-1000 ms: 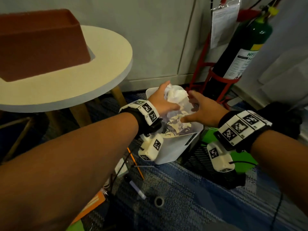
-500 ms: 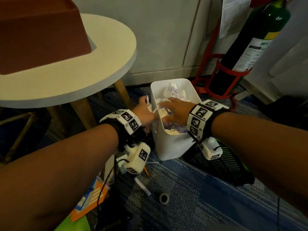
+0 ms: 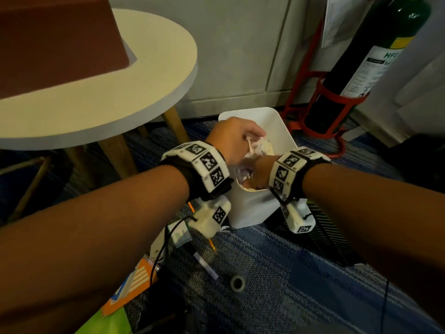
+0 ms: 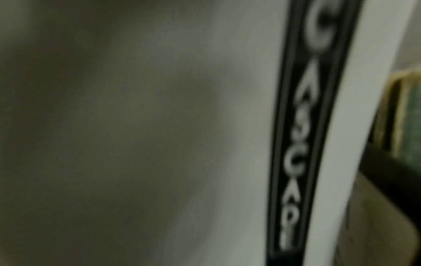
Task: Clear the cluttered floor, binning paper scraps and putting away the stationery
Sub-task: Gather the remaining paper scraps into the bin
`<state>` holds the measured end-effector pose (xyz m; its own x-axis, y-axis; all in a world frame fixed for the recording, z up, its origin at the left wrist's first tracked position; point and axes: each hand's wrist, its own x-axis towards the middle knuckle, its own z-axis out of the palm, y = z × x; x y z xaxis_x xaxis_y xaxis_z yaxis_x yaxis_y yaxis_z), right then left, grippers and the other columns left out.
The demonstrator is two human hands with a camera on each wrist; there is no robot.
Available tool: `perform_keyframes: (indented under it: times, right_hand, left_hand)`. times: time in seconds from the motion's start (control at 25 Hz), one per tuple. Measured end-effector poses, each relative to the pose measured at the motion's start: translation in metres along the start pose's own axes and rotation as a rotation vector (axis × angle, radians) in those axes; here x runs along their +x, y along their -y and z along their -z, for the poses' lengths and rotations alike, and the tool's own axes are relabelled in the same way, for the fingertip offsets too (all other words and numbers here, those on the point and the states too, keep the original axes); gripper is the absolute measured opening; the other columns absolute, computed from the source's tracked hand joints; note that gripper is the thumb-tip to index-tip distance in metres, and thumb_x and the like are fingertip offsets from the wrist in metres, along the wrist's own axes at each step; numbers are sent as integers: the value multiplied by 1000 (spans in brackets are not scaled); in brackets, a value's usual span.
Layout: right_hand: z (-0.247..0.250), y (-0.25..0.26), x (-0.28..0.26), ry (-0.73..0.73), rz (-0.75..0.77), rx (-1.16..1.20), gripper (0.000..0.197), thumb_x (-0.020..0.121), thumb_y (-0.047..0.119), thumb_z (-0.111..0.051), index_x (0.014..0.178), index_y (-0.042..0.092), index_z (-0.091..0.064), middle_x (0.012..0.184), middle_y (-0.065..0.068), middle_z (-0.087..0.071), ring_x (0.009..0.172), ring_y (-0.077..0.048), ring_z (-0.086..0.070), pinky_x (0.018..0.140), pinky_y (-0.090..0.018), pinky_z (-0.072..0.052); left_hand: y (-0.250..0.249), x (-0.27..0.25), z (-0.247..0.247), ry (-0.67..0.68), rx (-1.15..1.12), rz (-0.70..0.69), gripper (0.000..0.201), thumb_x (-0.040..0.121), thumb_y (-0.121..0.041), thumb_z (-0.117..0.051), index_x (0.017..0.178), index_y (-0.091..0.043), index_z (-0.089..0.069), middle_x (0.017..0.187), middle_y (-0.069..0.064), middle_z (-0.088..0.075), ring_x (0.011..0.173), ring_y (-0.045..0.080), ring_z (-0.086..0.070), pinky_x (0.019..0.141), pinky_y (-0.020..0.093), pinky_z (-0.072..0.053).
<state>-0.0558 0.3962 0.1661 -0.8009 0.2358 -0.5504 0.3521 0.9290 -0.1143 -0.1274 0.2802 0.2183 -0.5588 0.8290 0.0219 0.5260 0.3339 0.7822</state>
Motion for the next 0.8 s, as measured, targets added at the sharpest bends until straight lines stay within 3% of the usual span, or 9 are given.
perform_keyframes:
  times: [0.04,0.12,0.2,0.32,0.44,0.52,0.6,0.68,0.8]
  right_hand:
    - [6,-2,-7,-6,-15,40,39,86,34,-65,121,22,-52,110,-1,-61,101,-20,-51,89,-28,-39]
    - [22,-9,-17,-52,-32,79,52,74,40,-77,117,17,-57,108,-4,-63,101,-22,-57,93,-33,-46]
    - [36,-13,-32,-83,-65,56,68,66,46,-81,123,16,-57,118,-3,-63,106,-23,-57,97,-34,-46]
    - [51,-12,-57,-74,-94,-66,84,71,52,-76,141,20,-43,138,-3,-52,125,-24,-49,102,-32,-38]
    - [70,4,-81,-292,-118,-136,61,80,44,-71,134,23,-52,137,-3,-52,123,-25,-50,100,-35,-41]
    - [76,26,-97,-565,-18,22,31,83,31,-66,113,25,-63,115,-2,-64,102,-22,-60,89,-33,-49]
    - [71,61,-108,-765,158,263,13,82,23,-61,95,24,-64,87,3,-65,78,-15,-59,73,-28,-48]
    - [46,103,-106,-710,294,346,9,81,20,-59,89,20,-63,72,6,-59,68,-12,-54,66,-27,-42]
    - [-30,145,-73,-299,327,262,1,82,21,-57,83,21,-57,70,3,-56,71,-22,-54,63,-31,-44]
  left_hand:
    - [-3,0,-3,119,141,-17,45,83,4,-58,118,-22,-67,116,1,-68,111,18,-62,93,22,-46]
    - [-5,-3,-3,228,387,-37,54,89,-8,-57,136,-34,-51,135,-1,-56,125,22,-51,98,24,-38]
    - [-1,-3,2,211,457,-24,68,90,-10,-56,144,-43,-32,146,-3,-45,133,26,-41,104,28,-34]
    - [4,-9,11,162,355,-35,76,89,-6,-58,148,-40,-24,151,-1,-36,136,25,-37,112,35,-32]
    - [6,-30,26,10,261,-81,68,84,1,-52,141,-33,-38,139,0,-44,114,21,-52,99,44,-43]
    - [11,-55,40,-46,294,-96,58,79,6,-45,126,-28,-49,120,-1,-51,97,18,-52,85,43,-49]
    - [22,-85,58,17,384,-96,46,77,4,-44,111,-26,-55,105,-2,-55,92,21,-54,76,40,-48]
    - [43,-117,70,126,445,-55,38,75,0,-46,98,-28,-57,94,-6,-60,87,21,-57,74,39,-48]
    - [91,-167,71,263,481,80,30,77,-6,-49,91,-31,-60,89,-7,-65,86,20,-60,75,38,-51]
